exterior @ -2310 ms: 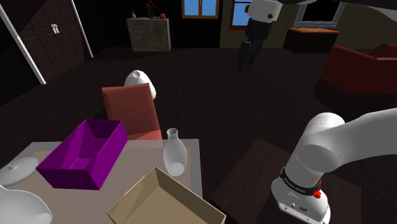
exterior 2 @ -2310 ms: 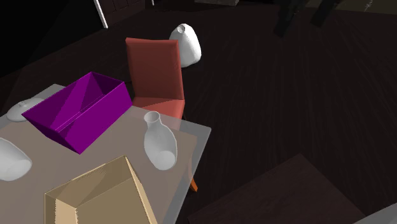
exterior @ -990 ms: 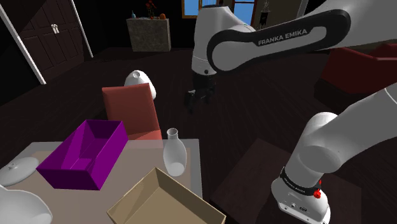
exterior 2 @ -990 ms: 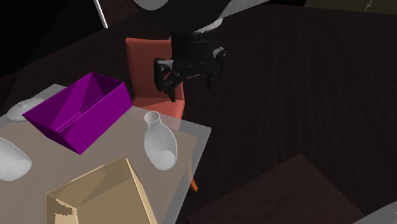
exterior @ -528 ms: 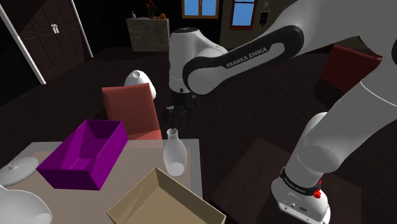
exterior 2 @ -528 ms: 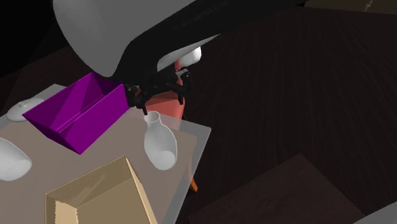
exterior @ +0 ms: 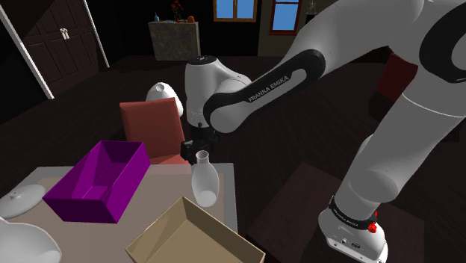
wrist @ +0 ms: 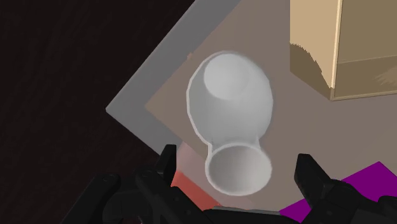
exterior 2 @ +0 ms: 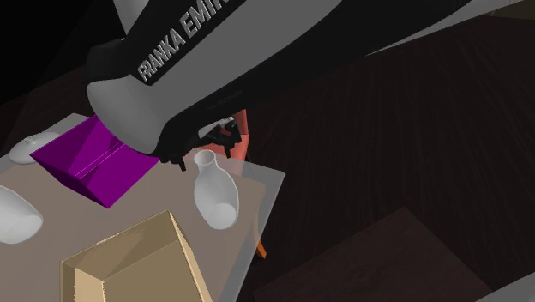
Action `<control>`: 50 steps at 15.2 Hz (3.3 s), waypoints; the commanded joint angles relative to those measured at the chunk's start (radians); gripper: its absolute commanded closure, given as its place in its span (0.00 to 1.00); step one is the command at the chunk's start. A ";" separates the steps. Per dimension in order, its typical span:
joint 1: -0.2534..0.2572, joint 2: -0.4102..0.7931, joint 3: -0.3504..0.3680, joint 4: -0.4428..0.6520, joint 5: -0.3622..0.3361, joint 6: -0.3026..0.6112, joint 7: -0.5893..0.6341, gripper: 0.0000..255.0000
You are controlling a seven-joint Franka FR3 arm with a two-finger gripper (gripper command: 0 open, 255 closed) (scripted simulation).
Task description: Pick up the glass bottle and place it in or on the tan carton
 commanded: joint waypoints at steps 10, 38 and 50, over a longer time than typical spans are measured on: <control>-0.003 0.037 0.005 -0.016 -0.025 0.048 0.020 0.00; 0.002 -0.075 -0.018 0.130 0.042 -0.196 -0.041 1.00; 0.000 -0.105 -0.032 0.265 0.054 -0.358 -0.057 1.00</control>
